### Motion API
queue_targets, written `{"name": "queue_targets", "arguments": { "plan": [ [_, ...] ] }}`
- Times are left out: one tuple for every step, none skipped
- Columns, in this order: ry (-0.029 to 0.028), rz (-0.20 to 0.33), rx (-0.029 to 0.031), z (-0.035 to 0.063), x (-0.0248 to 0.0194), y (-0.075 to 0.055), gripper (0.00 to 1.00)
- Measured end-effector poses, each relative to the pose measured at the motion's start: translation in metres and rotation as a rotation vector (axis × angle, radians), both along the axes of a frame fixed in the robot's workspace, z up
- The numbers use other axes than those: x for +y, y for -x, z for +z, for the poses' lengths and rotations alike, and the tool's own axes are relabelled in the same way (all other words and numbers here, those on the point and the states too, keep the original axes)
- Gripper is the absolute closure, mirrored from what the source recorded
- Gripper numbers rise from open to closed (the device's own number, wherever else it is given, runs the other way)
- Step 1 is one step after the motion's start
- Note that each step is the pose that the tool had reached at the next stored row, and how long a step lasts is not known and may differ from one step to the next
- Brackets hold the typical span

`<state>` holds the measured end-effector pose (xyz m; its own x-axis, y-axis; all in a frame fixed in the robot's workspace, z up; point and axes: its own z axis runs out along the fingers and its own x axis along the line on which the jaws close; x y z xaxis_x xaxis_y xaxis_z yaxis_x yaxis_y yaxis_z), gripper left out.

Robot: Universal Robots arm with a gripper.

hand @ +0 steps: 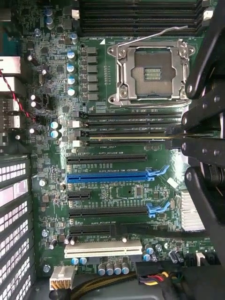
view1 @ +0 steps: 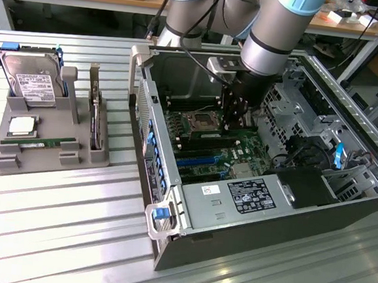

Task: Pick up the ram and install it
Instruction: 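Insert the ram into the slot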

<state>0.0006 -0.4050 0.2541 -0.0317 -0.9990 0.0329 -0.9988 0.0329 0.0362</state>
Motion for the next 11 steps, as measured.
{"name": "queue_targets", "arguments": {
  "plan": [
    [0.0185,0.003,0.0000,-0.0006,0.0000,0.0010,0.87],
    [0.0204,0.005,0.0001,-0.0012,0.0000,0.0015,0.87],
    [0.0205,0.008,0.0000,-0.0018,0.0000,0.0023,0.87],
    [0.0205,0.019,-0.0001,-0.0024,0.0000,0.0035,0.87],
    [0.0205,0.027,-0.0002,-0.0028,0.0000,0.0042,0.87],
    [0.0204,0.035,-0.0003,-0.0034,0.0000,0.0048,0.87],
    [0.0203,0.039,-0.0003,-0.0041,0.0000,0.0053,0.87],
    [0.0204,0.042,-0.0004,-0.0048,0.0000,0.0060,0.87],
    [0.0205,0.046,-0.0004,-0.0056,0.0004,0.0062,0.87],
    [0.0204,0.047,-0.0004,-0.0061,0.0009,0.0064,0.87],
    [0.0206,0.048,-0.0004,-0.0065,0.0017,0.0065,0.87]
  ]
}}
